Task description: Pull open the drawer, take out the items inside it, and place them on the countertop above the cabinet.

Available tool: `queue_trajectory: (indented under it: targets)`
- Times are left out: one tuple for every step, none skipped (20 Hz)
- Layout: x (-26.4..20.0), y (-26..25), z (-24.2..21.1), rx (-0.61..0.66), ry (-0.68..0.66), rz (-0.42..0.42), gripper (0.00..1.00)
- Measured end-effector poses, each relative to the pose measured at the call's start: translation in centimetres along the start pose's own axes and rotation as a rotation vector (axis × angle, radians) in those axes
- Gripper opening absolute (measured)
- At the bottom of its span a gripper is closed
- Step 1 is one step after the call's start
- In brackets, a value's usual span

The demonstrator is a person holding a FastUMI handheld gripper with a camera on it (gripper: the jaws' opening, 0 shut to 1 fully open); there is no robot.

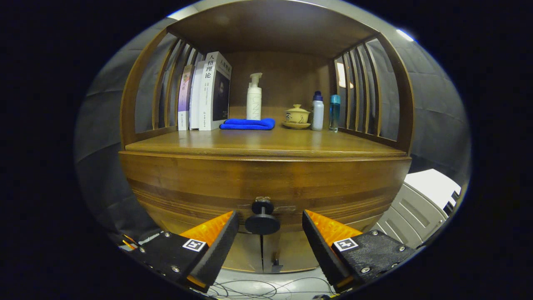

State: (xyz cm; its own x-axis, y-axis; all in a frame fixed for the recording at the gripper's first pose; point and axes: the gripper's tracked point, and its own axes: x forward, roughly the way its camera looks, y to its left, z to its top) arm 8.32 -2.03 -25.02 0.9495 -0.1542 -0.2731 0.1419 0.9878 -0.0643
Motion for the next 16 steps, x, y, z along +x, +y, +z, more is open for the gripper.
queue_trajectory:
  targets:
    - [0.5,-0.1,-0.2,0.003,0.0,-0.005,0.95]
    - [0.8,0.1,-0.2,0.006,-0.003,-0.001,0.94]
    - [1.2,0.3,-0.5,0.008,0.0,0.006,0.92]
    - [1.3,0.6,-0.4,0.007,-0.009,0.019,0.9]
    - [1.4,0.9,-0.3,0.0,-0.021,0.026,0.87]
    - [1.4,1.3,-0.4,-0.011,-0.027,0.035,0.79]
    - [1.8,1.4,-0.5,-0.028,-0.034,0.029,0.7]
    - [1.5,1.2,-0.5,-0.038,-0.037,0.025,0.61]
    - [1.3,1.3,-0.5,-0.035,-0.035,0.024,0.6]
    - [1.2,1.2,-0.5,-0.026,-0.036,0.026,0.59]
    - [1.4,0.6,-0.8,-0.038,-0.047,0.028,0.58]
    - [1.5,0.2,-0.5,-0.055,-0.049,0.04,0.53]
    - [1.5,0.9,-0.7,-0.061,-0.042,0.033,0.48]
    - [1.4,1.0,-0.6,-0.06,-0.035,0.033,0.44]
    - [1.4,0.9,-0.8,-0.063,-0.034,0.034,0.39]
    - [1.4,0.8,-0.6,-0.061,-0.044,0.028,0.35]
